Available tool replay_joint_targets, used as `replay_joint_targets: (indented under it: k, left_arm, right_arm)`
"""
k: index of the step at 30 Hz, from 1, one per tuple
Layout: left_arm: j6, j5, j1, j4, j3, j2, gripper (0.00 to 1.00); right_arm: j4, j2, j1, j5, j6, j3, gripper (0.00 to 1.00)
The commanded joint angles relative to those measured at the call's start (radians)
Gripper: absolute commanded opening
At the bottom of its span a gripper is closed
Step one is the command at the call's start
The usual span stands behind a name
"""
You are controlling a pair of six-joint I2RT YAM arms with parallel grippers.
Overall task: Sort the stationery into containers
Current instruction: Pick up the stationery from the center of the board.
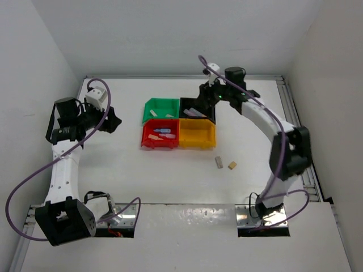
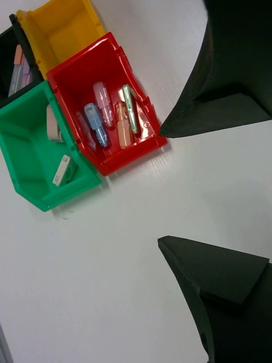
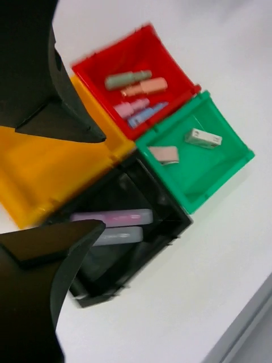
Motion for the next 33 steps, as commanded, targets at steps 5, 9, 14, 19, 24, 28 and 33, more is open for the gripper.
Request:
replay_joint_targets:
  k: [5,9,14,19,24,28,33]
  left_arm:
    - [-0.003,-0.066,0.005,-0.038,0.034,-0.064,0.76]
    - [-0.023,-0.082,0.006,-0.055,0.025,-0.063,0.78]
    - [-0.057,-0.068,0.006,-0.101,0.048,-0.032,1.00]
    - [-0.048,-0.134,0.008,-0.095,0.028,-0.079,1.00]
    - [-0.058,-0.180,0.006,-0.064,-0.007,-0.121,1.00]
    - [-0.080,-0.227,0.009,-0.066,-0.006,-0.115,1.00]
    - [-0.086,-0.247,0.009,-0.069,0.004,-0.113,1.00]
  right_arm:
    - [-0.194,-0.404,-0.008,0.102,0.141,-0.497,0.49]
    - [-0.214,-0.538,0.013,0.162,0.156,-0.695,0.50]
    - [-0.174,-0.554,0.072,0.309,0.250,-0.829,0.51]
    - [-0.112,-0.498,0.113,0.421,0.296,-0.852,0.51]
    - [-0.067,-0.417,0.119,0.427,0.328,-0.817,0.48]
    - [-0.050,-0.336,0.127,0.437,0.317,-0.789,0.44]
    - [-0.070,-0.323,0.127,0.406,0.301,-0.768,0.10]
